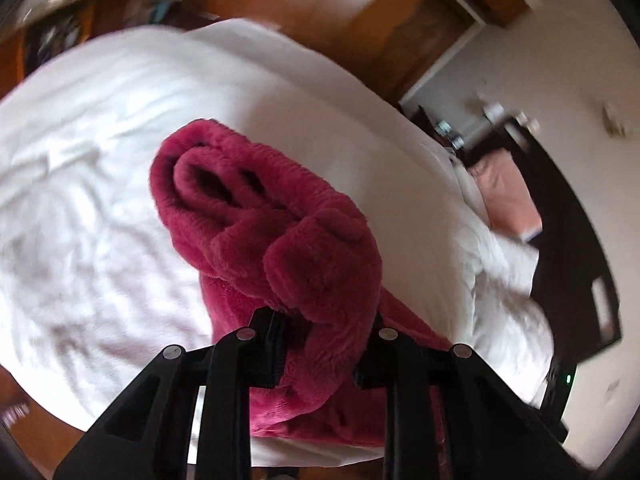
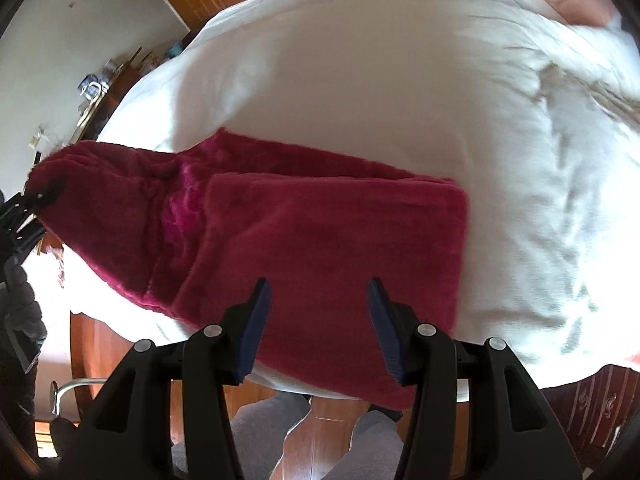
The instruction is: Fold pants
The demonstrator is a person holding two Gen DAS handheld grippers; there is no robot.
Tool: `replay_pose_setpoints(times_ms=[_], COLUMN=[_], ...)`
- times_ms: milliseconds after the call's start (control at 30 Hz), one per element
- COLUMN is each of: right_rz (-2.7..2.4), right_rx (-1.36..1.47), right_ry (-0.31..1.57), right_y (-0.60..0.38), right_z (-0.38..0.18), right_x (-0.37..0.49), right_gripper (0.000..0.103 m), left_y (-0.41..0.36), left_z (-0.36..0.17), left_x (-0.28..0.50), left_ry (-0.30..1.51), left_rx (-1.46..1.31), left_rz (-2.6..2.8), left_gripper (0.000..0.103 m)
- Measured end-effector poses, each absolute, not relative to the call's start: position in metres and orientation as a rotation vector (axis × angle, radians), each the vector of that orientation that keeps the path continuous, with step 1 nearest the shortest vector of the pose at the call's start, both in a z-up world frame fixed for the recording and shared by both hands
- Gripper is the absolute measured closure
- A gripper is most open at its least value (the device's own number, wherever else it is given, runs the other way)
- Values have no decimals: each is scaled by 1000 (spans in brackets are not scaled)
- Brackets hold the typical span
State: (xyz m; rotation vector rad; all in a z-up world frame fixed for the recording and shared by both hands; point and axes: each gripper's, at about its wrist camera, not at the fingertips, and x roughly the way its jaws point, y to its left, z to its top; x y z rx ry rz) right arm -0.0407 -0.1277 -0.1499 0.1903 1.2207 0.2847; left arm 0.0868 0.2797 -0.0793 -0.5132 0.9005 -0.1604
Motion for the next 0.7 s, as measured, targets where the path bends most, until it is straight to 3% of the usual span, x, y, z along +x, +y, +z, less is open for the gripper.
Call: replay_pose_setpoints(times_ms=[367, 700], right_rz=[277, 297], right_rx=[297, 405], right_ry=[1203, 1255], right_y=[-214, -254], right_z=[-160, -184], right_x=[-49, -62], right_gripper=[51, 51], left_y=[92, -59], left_z=[-52, -118], left_x=[92, 53], left_ry=[942, 1068], left_rx=[-191, 199], left_rz=[-424, -604], left_gripper=[80, 80])
